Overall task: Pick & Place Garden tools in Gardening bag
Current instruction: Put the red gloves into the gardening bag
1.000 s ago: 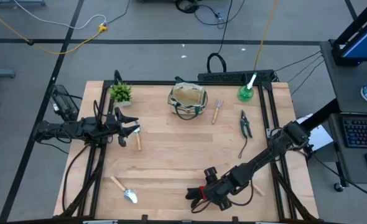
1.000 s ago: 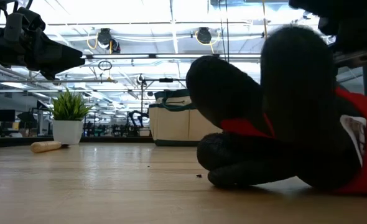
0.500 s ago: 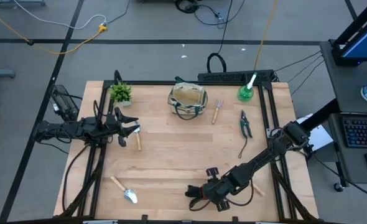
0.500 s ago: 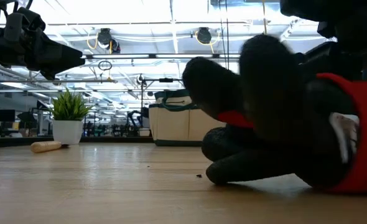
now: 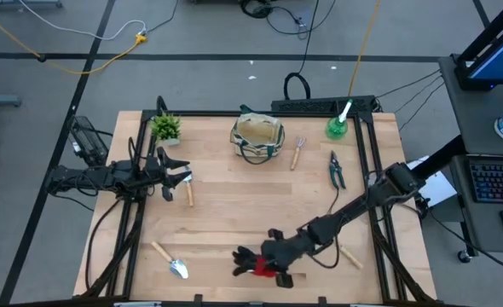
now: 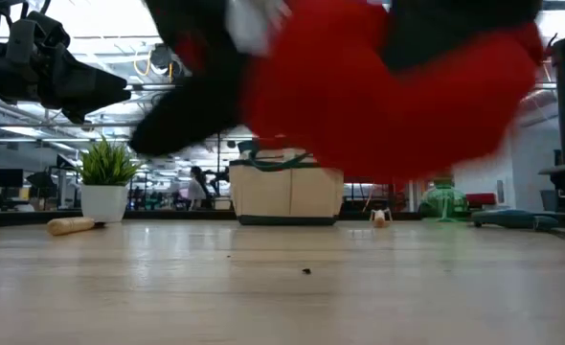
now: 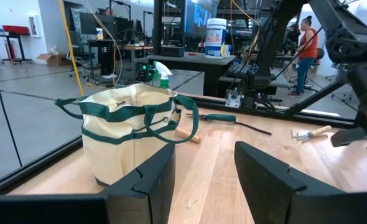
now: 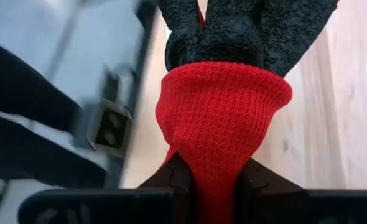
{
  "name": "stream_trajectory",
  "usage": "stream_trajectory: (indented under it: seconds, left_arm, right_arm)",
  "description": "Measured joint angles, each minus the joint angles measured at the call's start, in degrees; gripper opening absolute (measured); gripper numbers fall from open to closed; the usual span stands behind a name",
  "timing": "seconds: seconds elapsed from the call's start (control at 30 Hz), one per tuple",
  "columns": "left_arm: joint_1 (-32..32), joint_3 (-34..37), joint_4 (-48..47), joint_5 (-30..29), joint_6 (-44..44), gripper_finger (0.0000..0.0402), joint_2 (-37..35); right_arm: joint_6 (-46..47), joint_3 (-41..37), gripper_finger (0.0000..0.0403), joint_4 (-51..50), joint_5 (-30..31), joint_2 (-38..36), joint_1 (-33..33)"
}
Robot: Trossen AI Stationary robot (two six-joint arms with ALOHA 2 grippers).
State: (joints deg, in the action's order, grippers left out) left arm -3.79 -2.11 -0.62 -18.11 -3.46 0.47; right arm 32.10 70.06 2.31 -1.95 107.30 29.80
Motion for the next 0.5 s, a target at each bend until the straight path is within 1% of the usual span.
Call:
stream_trajectory:
  seconds: [0.07, 0.23, 0.5]
  left_arm:
    - [0.0, 0.0, 0.0, 0.0, 0.0, 0.0170, 0.0]
    - [0.0, 0.0, 0.0, 0.0, 0.1, 0.0170, 0.0]
    - [0.0, 0.0, 0.0, 0.0, 0.3, 0.0170, 0.0]
  right_arm:
    - [0.0, 0.0, 0.0040, 4.2, -1.2, -0.8, -1.4]
    - [-0.9, 0.0, 0.0040, 12.0, -1.4, -4.1, -4.0]
    - [-6.5, 0.0, 0.0040, 24.0, -1.4, -9.2, -6.0]
